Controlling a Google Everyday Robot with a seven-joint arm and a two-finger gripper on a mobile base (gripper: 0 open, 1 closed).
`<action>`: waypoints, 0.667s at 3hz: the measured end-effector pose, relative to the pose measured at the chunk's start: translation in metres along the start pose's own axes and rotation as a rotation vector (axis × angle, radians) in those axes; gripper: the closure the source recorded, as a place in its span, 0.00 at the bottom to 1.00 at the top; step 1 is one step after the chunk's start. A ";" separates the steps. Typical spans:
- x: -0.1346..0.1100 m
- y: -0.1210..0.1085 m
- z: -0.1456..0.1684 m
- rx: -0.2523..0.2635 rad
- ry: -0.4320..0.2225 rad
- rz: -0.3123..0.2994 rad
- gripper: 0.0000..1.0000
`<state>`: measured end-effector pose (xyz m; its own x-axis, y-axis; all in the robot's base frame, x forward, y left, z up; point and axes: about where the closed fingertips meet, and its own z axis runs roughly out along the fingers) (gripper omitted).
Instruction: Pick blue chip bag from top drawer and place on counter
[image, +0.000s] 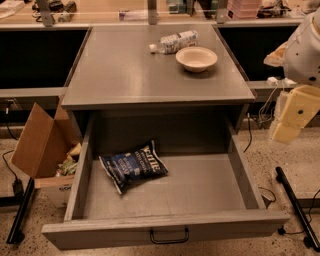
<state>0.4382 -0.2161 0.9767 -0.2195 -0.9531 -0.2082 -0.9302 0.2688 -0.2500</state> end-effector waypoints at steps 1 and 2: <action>-0.001 0.000 0.000 0.005 -0.003 -0.003 0.00; 0.002 0.008 0.026 -0.012 0.002 -0.011 0.00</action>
Offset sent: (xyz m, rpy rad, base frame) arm -0.0014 0.0089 -0.0875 -0.0100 0.0616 0.0348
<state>0.4377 -0.2123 0.9497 -0.2094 -0.9565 -0.2032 -0.9362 0.2562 -0.2408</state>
